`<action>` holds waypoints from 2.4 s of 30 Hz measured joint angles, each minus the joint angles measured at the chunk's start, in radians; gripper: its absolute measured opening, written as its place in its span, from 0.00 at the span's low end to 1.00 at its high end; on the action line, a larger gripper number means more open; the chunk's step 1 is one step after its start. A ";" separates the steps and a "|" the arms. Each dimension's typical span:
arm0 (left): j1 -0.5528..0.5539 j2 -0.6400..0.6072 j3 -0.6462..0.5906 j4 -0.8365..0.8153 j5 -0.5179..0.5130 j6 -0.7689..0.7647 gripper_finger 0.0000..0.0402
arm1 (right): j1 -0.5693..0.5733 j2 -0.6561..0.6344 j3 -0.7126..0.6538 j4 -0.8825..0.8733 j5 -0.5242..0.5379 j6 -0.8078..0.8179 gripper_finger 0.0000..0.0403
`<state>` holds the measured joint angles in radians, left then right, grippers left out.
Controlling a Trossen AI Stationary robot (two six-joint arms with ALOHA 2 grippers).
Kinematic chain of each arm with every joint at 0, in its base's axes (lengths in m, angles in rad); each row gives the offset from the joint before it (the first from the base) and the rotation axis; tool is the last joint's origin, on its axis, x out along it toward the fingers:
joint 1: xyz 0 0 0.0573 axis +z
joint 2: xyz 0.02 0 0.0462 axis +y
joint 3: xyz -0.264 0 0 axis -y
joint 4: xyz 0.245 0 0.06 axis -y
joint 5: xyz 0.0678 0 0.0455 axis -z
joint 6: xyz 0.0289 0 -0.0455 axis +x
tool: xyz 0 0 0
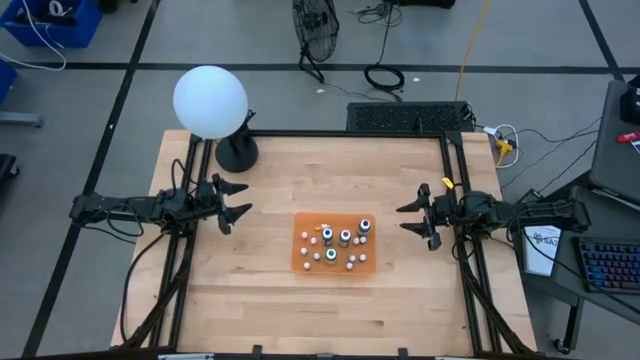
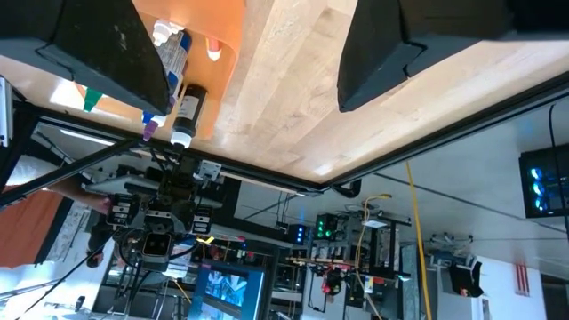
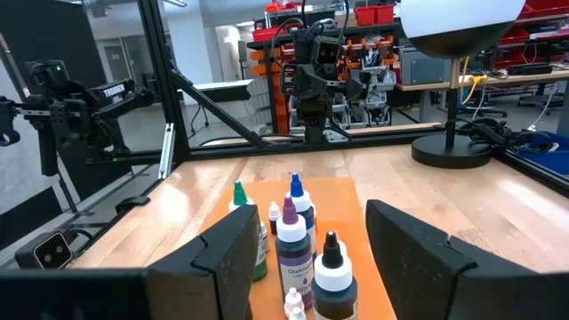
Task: Pick & Place food coloring
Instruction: Return to Home Position
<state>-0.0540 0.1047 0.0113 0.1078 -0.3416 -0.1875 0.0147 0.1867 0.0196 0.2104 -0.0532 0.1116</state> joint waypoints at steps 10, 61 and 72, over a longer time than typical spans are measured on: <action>0.000 0.000 0.000 0.000 0.000 0.000 0.80 | 0.000 0.000 0.000 0.000 0.000 0.000 0.49; 0.000 0.000 0.000 0.000 0.000 0.000 0.79 | 0.000 0.000 0.000 0.000 0.000 0.000 0.49; 0.000 0.000 0.000 0.000 0.000 0.000 0.80 | 0.000 0.000 0.000 0.000 0.000 0.000 0.49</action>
<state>-0.0540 0.1047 0.0109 0.1078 -0.3416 -0.1879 0.0149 0.1864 0.0196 0.2100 -0.0532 0.1115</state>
